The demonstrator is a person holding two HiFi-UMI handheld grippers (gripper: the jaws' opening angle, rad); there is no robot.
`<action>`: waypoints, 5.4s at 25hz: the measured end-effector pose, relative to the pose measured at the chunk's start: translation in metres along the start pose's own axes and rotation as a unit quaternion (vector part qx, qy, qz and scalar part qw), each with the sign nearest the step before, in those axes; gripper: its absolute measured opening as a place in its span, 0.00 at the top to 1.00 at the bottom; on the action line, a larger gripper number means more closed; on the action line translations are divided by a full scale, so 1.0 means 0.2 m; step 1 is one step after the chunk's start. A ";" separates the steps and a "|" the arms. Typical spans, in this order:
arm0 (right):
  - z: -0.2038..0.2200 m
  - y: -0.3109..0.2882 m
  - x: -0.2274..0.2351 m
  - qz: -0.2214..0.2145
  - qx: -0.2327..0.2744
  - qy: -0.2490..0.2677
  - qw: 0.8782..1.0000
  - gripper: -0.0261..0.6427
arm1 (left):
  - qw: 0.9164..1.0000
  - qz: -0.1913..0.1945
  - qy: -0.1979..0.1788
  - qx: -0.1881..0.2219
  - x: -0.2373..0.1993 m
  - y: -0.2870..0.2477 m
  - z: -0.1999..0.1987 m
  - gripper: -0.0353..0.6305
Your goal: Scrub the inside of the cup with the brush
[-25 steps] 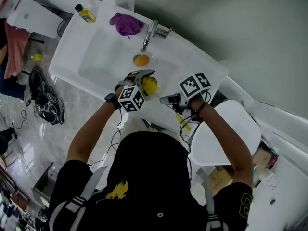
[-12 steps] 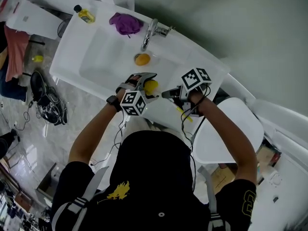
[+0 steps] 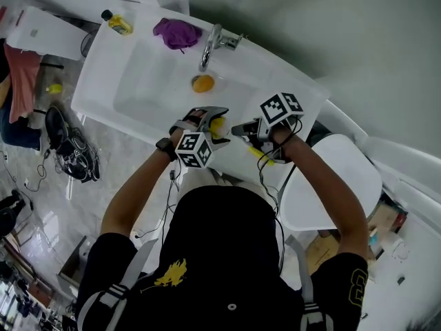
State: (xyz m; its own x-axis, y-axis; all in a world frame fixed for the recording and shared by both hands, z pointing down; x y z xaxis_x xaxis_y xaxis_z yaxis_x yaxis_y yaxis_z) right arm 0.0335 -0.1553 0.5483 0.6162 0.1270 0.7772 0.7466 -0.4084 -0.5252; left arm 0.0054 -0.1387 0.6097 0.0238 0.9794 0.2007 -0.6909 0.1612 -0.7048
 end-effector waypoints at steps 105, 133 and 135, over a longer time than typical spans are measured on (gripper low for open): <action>0.28 0.05 0.71 0.138 0.368 0.113 0.913 0.92 | 0.826 -0.236 0.511 0.018 -0.02 0.29 0.40 0.62; 1.55 -0.46 -0.42 0.232 0.534 0.339 0.739 0.92 | 0.799 -0.328 0.477 0.161 1.37 1.52 0.27 0.92; 1.64 -0.38 -0.40 0.238 0.550 0.342 0.723 0.92 | 0.806 -0.334 0.460 0.163 1.40 1.52 0.17 0.92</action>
State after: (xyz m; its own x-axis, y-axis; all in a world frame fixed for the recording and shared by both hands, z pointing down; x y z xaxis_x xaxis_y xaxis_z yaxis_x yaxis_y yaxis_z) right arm 0.0106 0.1618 0.4123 0.8823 -0.4220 0.2086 0.4694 0.7564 -0.4555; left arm -0.2219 0.1804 0.4749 0.8922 0.3866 -0.2334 -0.4505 0.7969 -0.4024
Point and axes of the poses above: the fingertips, and each gripper's own axes: y backward along the fingers, x to its right, z out of its underside, the point moved 3 cm from there along y, backward along the fingers, and after that the axes turned 8 degrees about -x, right-handed, at the moved point
